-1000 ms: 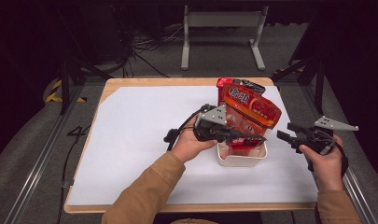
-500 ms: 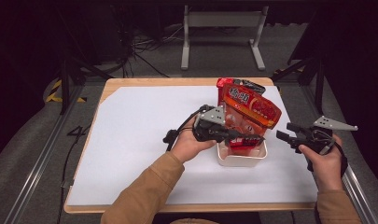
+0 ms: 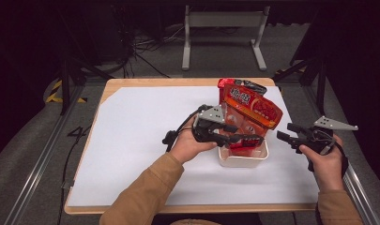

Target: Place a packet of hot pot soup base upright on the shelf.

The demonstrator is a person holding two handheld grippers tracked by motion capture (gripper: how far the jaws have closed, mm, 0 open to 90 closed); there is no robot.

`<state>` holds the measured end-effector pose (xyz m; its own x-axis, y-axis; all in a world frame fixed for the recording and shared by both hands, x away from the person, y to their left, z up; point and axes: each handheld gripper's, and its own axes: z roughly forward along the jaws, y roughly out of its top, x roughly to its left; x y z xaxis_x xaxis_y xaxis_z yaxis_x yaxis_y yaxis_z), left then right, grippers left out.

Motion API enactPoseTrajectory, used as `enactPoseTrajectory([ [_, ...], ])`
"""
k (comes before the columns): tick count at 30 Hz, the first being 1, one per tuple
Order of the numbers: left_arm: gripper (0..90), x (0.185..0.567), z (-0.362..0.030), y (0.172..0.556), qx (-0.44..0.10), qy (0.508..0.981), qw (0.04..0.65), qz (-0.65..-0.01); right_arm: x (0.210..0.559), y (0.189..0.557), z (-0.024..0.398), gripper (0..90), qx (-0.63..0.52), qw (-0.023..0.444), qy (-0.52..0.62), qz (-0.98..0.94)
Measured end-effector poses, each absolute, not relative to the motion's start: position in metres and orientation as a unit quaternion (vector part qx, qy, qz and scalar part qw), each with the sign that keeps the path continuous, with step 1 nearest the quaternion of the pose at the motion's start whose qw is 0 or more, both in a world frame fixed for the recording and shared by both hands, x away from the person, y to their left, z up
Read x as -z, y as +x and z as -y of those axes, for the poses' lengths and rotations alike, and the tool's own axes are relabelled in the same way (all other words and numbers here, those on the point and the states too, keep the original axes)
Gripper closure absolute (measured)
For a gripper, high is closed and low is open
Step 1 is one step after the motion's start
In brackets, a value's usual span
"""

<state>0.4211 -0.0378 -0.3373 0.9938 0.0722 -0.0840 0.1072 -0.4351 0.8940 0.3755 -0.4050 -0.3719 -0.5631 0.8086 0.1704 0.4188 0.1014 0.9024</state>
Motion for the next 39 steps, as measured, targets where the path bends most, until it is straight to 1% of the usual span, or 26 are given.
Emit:
enactPoseTrajectory([
  [4, 49.5, 0.332, 0.03, 0.417, 0.013, 0.843, 0.534, -0.07, 0.372, 0.377, 0.403, 30.5, -0.516, 0.188, 0.426, -0.719],
  [8, 44.4, 0.328, 0.022, 0.415, 0.003, 0.841, 0.535, -0.081, 0.372, 0.378, 0.402, 30.3, -0.516, 0.187, 0.425, -0.72],
  [9, 44.4, 0.326, 0.017, 0.413, -0.003, 0.84, 0.536, -0.085, 0.372, 0.379, 0.402, 30.3, -0.517, 0.186, 0.424, -0.72],
  [10, 42.5, 0.322, 0.009, 0.411, -0.012, 0.839, 0.536, -0.091, 0.372, 0.38, 0.401, 30.2, -0.517, 0.185, 0.424, -0.72],
  [15, 39.3, 0.316, -0.009, 0.405, -0.031, 0.835, 0.539, -0.108, 0.372, 0.381, 0.399, 29.7, -0.517, 0.185, 0.421, -0.722],
  [17, 38.6, 0.315, -0.019, 0.403, -0.046, 0.836, 0.535, -0.117, 0.371, 0.382, 0.399, 29.3, -0.517, 0.184, 0.42, -0.723],
  [27, 35.4, 0.309, -0.067, 0.392, -0.081, 0.82, 0.54, -0.17, 0.372, 0.383, 0.396, 27.9, -0.514, 0.183, 0.414, -0.728],
  [31, 34.1, 0.31, -0.087, 0.388, -0.097, 0.814, 0.536, -0.202, 0.371, 0.382, 0.396, 27.9, -0.519, 0.186, 0.408, -0.728],
  [33, 34.0, 0.311, -0.1, 0.384, -0.116, 0.815, 0.527, -0.212, 0.372, 0.382, 0.396, 27.8, -0.518, 0.187, 0.406, -0.729],
  [39, 32.9, 0.315, -0.127, 0.378, -0.132, 0.805, 0.526, -0.241, 0.374, 0.383, 0.397, 26.6, -0.524, 0.18, 0.403, -0.728],
])
